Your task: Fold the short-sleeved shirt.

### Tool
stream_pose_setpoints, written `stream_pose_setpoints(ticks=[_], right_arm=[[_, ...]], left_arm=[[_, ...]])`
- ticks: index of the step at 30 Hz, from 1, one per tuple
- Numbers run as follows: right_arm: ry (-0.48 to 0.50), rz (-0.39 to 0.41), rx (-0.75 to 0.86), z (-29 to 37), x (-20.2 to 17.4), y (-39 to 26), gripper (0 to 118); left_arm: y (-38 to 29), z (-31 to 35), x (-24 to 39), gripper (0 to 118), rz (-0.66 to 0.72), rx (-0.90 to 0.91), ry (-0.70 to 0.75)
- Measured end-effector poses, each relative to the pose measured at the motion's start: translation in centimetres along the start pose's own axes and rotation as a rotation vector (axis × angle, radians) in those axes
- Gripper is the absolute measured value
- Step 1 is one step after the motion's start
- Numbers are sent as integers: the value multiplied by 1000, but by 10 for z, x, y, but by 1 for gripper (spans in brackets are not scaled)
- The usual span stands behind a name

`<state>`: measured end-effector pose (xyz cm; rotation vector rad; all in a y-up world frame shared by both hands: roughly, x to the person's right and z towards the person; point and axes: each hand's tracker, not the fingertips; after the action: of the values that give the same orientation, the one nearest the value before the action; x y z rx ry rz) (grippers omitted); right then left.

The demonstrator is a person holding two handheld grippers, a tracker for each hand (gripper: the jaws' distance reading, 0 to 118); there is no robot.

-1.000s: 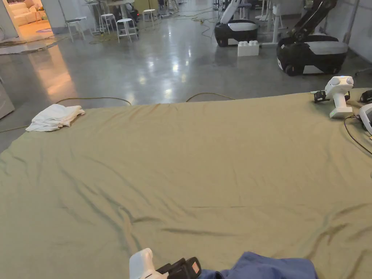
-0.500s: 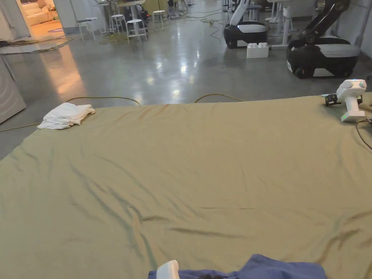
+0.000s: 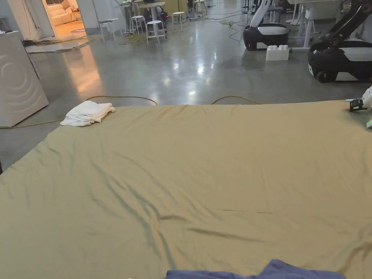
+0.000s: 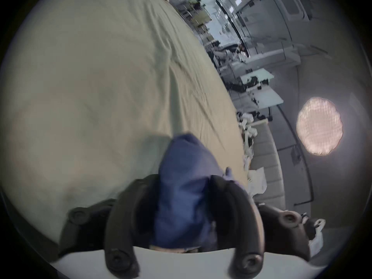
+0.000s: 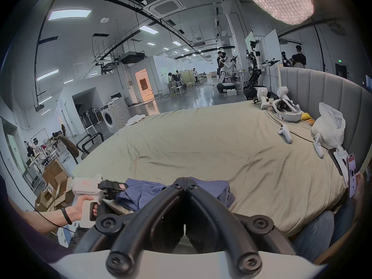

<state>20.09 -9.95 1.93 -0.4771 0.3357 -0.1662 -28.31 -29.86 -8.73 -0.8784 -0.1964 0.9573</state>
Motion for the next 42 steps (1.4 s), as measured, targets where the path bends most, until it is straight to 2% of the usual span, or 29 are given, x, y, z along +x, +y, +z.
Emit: stream_pose_setpoints(ticks=[4,7,10,15,19,22,24,26,27,28,29,30,31,34,36,37,38,39,40,41,42], right_arm=[[-16,12,-2,7,2,2,0],[-16,-3,-15,6,8,2,0],[-8,-24,-16,0,13,1,0],[63,-126,2,-15,16,-1,0],[72,-151,0,-29,3,8,0],[114,-147,41,-17,-7,8,0],[142,-176,43,-7,-9,4,0],[119,-178,37,3,-7,-6,0],[75,-164,36,8,-7,-10,0],[38,-153,30,13,-5,-14,0],[19,-143,18,17,-2,-18,0],[15,-142,13,20,1,-22,0],[6,-142,13,24,5,-26,0],[7,-155,2,31,16,-31,0],[0,-181,-13,30,23,-33,0],[-7,-190,-19,29,25,-34,0],[-16,-196,-23,28,27,-36,0],[-23,-199,-23,28,28,-37,0],[-26,-205,-24,28,28,-37,0],[-27,-210,-26,29,27,-38,0],[-27,-211,-27,29,26,-40,0]], left_arm=[[11,12,2,18,43,24,-5],[25,48,8,17,-36,91,-1],[46,85,11,17,-65,199,81],[54,117,61,17,-345,234,180],[7,74,134,17,-525,180,107],[-22,12,165,17,-557,50,33],[-42,-31,176,17,-562,-24,15],[-59,-66,184,18,-535,-91,32],[-65,-77,186,22,-531,-120,33],[-70,-85,187,37,-536,-145,21],[-74,-90,188,71,-552,-174,-2],[-75,-91,189,89,-565,-202,-47],[-73,-86,188,92,-562,-195,-84],[-63,-65,187,92,-543,-122,-80],[-53,-54,177,90,-459,-70,-65],[-50,-55,171,85,-406,-86,-94],[-49,-60,164,70,-370,-110,-110],[-51,-68,163,49,-359,-130,-110],[-57,-78,161,22,-403,-154,-110],[-64,-88,163,12,-453,-174,-75],[-69,-99,165,12,-480,-205,-29]])
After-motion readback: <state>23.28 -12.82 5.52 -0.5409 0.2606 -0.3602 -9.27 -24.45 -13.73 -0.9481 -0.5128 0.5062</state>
